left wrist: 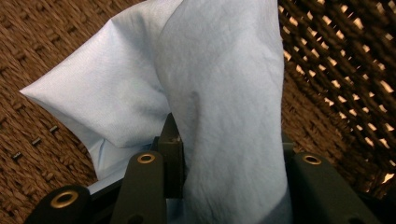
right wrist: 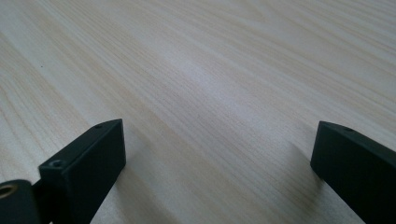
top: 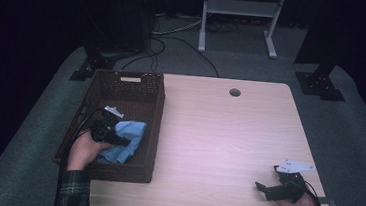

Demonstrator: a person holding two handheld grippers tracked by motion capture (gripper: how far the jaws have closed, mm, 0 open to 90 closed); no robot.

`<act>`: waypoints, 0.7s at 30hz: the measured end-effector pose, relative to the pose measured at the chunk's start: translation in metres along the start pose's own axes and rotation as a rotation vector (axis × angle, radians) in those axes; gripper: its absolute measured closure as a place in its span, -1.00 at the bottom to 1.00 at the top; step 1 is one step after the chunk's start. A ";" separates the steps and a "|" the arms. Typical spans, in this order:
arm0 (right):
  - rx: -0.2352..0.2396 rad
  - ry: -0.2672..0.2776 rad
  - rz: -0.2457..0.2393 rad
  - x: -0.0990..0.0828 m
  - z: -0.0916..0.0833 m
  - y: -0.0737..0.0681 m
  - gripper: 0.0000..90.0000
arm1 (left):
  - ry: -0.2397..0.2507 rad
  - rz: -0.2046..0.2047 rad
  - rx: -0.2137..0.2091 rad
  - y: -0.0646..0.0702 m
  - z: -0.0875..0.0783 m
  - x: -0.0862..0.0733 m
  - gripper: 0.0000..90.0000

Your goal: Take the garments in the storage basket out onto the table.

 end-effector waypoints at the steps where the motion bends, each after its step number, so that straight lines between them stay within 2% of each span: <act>1: 0.000 0.000 0.000 0.000 0.000 0.000 -0.95 | 0.011 -0.002 -0.001 0.000 -0.001 0.001 0.36; 9: 0.000 0.000 0.000 0.000 0.000 0.000 -0.95 | 0.081 -0.017 -0.010 -0.001 -0.009 0.006 0.37; 21: 0.000 0.000 0.000 0.000 0.000 0.000 -0.95 | 0.242 -0.023 -0.028 -0.001 -0.026 0.015 0.37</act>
Point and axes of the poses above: each handheld gripper's, and its own axes: z roughly forward along the jaws, x roughly out of its top, y roughly to its right, the point moved 7 cm from there along z, roughly forward along the jaws, and after that the axes turned 1 degree about x, right-handed, at the moved point
